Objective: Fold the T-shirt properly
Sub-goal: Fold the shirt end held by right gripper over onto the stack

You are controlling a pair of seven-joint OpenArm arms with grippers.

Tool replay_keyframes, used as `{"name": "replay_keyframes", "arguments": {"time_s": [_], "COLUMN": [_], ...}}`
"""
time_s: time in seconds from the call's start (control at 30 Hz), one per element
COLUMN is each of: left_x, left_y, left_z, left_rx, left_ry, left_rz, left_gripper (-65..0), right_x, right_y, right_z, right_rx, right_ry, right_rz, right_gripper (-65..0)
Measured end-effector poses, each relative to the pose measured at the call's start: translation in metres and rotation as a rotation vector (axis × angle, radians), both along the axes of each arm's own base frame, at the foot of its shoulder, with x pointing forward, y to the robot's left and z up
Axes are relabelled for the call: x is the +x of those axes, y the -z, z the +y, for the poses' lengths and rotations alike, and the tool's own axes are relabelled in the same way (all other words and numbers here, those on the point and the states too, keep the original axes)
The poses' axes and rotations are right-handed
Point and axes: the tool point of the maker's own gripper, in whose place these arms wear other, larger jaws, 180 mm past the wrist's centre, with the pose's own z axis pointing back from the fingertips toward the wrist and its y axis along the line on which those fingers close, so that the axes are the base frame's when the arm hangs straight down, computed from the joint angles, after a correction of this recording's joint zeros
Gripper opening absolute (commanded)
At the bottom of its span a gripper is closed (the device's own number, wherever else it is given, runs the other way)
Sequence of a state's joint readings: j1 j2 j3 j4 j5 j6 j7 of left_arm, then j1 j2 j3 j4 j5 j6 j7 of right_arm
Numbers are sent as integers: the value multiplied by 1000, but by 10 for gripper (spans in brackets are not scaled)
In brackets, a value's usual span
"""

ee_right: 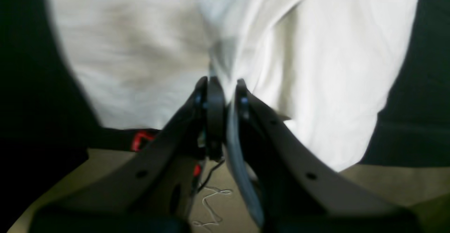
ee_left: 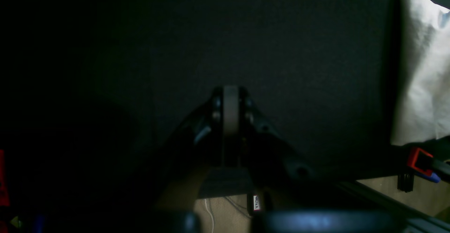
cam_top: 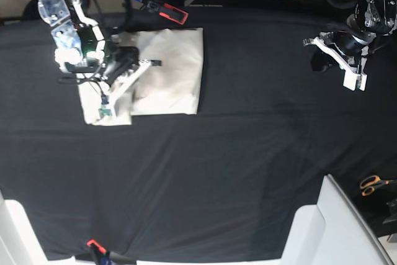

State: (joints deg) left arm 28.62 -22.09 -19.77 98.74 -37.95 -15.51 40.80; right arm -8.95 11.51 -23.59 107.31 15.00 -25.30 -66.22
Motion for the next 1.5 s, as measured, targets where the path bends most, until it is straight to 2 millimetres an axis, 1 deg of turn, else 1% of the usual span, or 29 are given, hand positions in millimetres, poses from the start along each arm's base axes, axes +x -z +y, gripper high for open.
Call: {"name": "replay_keyframes", "arguments": {"time_s": [0.13,0.23,0.3,0.4,0.47,0.53,0.6,0.67,0.77,0.9,1.1,1.23,1.33,1.37,1.5], "left_x": [-1,-9,-11,-14,-20,-25,-29,-35,-37,-37,-36,-37,-37,-37,-37], "left_y": [0,3,4,8,13,17,19,21,22,21,21,22,22,22,21], "left_z": [1,4,4,14,20,20,18,16,21,19,20,19,19,20,21], "left_rx": [1,8,14,107,169,189,184,180,194,189,192,194,195,196,198], "left_ry": [-1,-4,-2,23,44,42,40,53,45,49,51,53,54,54,53], "left_rz": [2,21,30,43,72,85,90,104,116,109,109,111,112,112,111], "left_gripper": [-650,-650,-650,-650,-650,-650,-650,-650,-650,-650,-650,-650,-650,-650,-650], "right_x": [2,1,-4,-6,-6,-7,-8,-11,-16,-9,-10,-6,3,3,2], "right_y": [-1,-2,-2,-2,-3,-4,-5,-8,-9,-13,-16,-7,-7,-5,-3], "right_z": [4,11,19,32,35,39,48,62,75,77,88,87,86,84,82], "right_rx": [7,28,37,60,72,79,75,91,123,124,152,132,127,122,115], "right_ry": [3,8,-11,-27,14,39,15,3,6,32,31,35,53,77,77], "right_rz": [-5,3,20,25,27,32,28,28,50,26,31,46,16,22,27], "right_gripper": [-644,-644,-644,-644,-644,-644,-644,-644,-644,-644,-644,-644,-644,-644,-644]}}
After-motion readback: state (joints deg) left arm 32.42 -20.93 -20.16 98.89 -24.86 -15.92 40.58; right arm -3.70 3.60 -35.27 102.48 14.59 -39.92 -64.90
